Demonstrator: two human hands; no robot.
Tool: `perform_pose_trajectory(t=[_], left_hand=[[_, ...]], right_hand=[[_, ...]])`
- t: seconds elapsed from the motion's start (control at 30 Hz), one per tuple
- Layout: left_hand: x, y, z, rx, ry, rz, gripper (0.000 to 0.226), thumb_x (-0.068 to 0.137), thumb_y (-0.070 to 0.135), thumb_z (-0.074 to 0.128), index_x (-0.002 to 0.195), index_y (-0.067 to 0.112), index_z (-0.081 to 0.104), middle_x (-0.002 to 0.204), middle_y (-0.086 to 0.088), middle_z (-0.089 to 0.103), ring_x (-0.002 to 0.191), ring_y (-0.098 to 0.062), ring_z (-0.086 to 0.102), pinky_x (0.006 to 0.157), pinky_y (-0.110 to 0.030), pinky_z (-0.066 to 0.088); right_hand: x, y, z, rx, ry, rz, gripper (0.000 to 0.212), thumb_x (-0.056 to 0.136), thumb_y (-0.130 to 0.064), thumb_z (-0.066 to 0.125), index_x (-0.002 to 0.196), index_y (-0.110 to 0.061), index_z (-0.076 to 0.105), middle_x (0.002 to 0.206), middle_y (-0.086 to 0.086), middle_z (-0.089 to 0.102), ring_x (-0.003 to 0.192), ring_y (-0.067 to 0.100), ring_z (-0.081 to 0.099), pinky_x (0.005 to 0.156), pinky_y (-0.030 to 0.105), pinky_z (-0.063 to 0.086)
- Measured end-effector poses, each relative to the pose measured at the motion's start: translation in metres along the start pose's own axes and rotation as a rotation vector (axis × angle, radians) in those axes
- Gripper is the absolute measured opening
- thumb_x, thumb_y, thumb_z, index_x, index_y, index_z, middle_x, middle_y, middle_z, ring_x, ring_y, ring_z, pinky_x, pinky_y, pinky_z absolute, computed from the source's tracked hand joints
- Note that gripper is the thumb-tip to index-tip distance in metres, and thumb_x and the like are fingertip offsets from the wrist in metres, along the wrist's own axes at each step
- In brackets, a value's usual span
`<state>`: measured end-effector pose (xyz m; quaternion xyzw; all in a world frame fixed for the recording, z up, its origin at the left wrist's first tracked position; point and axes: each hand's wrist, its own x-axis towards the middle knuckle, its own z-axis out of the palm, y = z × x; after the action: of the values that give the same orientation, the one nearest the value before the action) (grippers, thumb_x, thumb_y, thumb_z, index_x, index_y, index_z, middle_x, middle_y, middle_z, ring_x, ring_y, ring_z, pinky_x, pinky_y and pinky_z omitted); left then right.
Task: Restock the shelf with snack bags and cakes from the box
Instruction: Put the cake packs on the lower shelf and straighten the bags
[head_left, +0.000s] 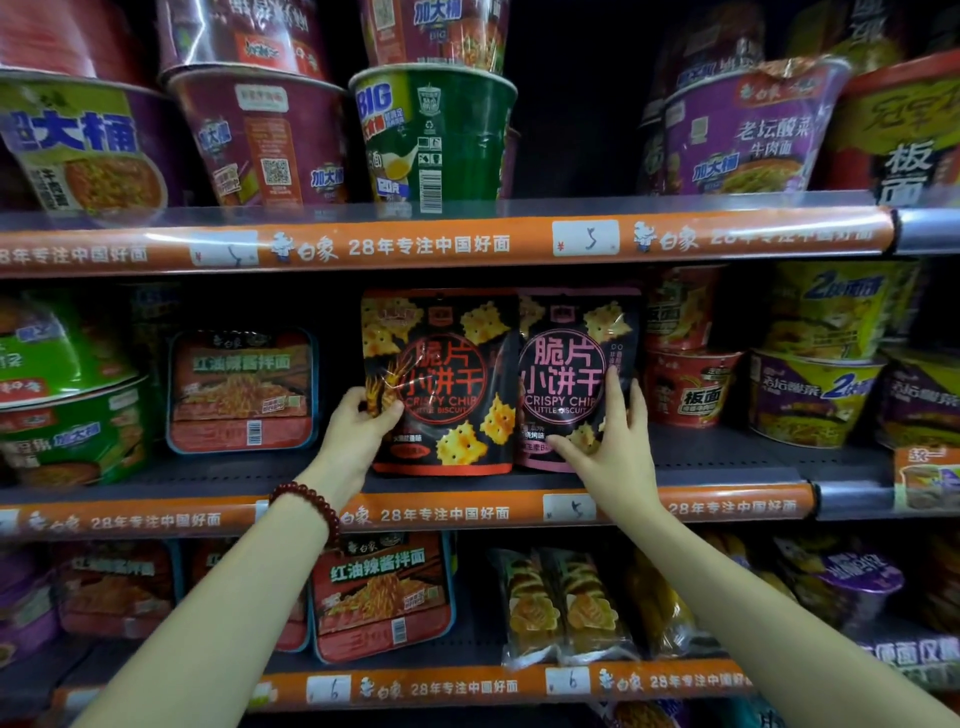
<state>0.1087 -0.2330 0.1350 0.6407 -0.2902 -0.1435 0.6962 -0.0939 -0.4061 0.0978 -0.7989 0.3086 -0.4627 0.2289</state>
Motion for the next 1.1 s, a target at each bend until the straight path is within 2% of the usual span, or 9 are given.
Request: perform_pose_trajectory(t=[0.2,0.33,0.47,0.6,0.7,0.83,0.9,1.03,1.1], left_hand=[[-0.003,-0.001,-0.009,0.011,-0.131,-0.047,0.061,0.081,0.015,0.073,0.133,0.020,0.041,0.117,-0.001,0.061,0.110,-0.018,0.052,0.102,-0.047,0.028],[-0.002,0.003,-0.013,0.053,-0.139,-0.003,0.053,0.077,0.001,0.074,0.123,0.016,0.054,0.109,0.000,0.067,0.102,-0.015,0.062,0.078,-0.028,0.045],[0.002,0.001,-0.024,0.013,-0.104,0.035,0.053,0.075,-0.001,0.075,0.121,0.019,0.057,0.115,-0.002,0.066,0.108,-0.018,0.062,0.099,-0.045,0.047],[0.007,-0.004,-0.035,-0.014,-0.075,0.071,0.055,0.074,-0.001,0.075,0.119,0.025,0.055,0.120,-0.003,0.063,0.113,-0.024,0.060,0.098,-0.051,0.047],[0.007,-0.006,-0.041,0.072,-0.066,0.111,0.057,0.074,0.001,0.076,0.119,0.029,0.055,0.119,0.001,0.063,0.114,-0.023,0.059,0.099,-0.050,0.047],[0.005,-0.008,-0.040,0.138,-0.077,0.113,0.061,0.078,0.007,0.075,0.129,0.025,0.047,0.112,0.006,0.062,0.112,-0.018,0.056,0.101,-0.042,0.044],[0.002,-0.007,-0.035,0.178,-0.090,0.108,0.064,0.081,0.010,0.073,0.135,0.024,0.042,0.106,0.012,0.056,0.109,-0.014,0.050,0.097,-0.036,0.041],[0.003,-0.003,-0.037,0.201,-0.148,0.011,0.061,0.077,0.014,0.077,0.127,0.027,0.046,0.111,0.005,0.063,0.110,-0.018,0.058,0.102,-0.047,0.042],[0.004,-0.002,-0.038,0.231,-0.185,-0.042,0.052,0.074,0.017,0.079,0.117,0.027,0.053,0.114,0.000,0.066,0.112,-0.022,0.059,0.103,-0.052,0.041]], right_hand=[[0.003,-0.002,-0.004,0.150,0.021,0.035,0.110,0.071,-0.036,0.081,0.152,-0.025,0.009,0.157,0.007,0.016,0.143,0.024,0.025,0.110,0.041,0.031],[0.017,-0.002,-0.015,0.408,0.039,0.233,0.114,0.067,-0.031,0.085,0.152,-0.022,0.009,0.153,0.005,0.033,0.140,0.023,0.033,0.113,0.041,0.031],[0.031,0.001,-0.023,0.319,-0.044,0.296,0.089,0.063,-0.030,0.088,0.137,-0.015,0.041,0.132,0.004,0.056,0.124,0.026,0.053,0.102,0.043,0.046],[0.033,0.001,-0.026,0.280,0.039,0.249,0.091,0.061,-0.023,0.089,0.136,-0.019,0.038,0.129,0.006,0.051,0.119,0.025,0.051,0.101,0.043,0.045],[0.035,0.009,-0.029,0.386,-0.030,0.243,0.081,0.062,-0.017,0.088,0.125,-0.029,0.039,0.119,-0.001,0.056,0.114,0.021,0.054,0.099,0.046,0.048],[0.040,0.020,-0.033,0.439,-0.113,0.245,0.084,0.060,-0.020,0.089,0.127,-0.030,0.039,0.126,0.006,0.058,0.121,0.026,0.054,0.096,0.051,0.050],[0.042,0.020,-0.034,0.469,-0.141,0.246,0.081,0.063,-0.014,0.087,0.127,-0.027,0.039,0.124,0.007,0.059,0.118,0.026,0.056,0.095,0.048,0.052],[0.043,0.018,-0.038,0.489,-0.212,0.233,0.070,0.069,-0.005,0.082,0.123,-0.021,0.041,0.118,0.003,0.061,0.107,0.019,0.060,0.085,0.031,0.052],[0.042,0.018,-0.040,0.499,-0.255,0.244,0.071,0.069,-0.004,0.082,0.127,-0.019,0.043,0.116,-0.003,0.061,0.104,0.015,0.060,0.089,0.032,0.049]])
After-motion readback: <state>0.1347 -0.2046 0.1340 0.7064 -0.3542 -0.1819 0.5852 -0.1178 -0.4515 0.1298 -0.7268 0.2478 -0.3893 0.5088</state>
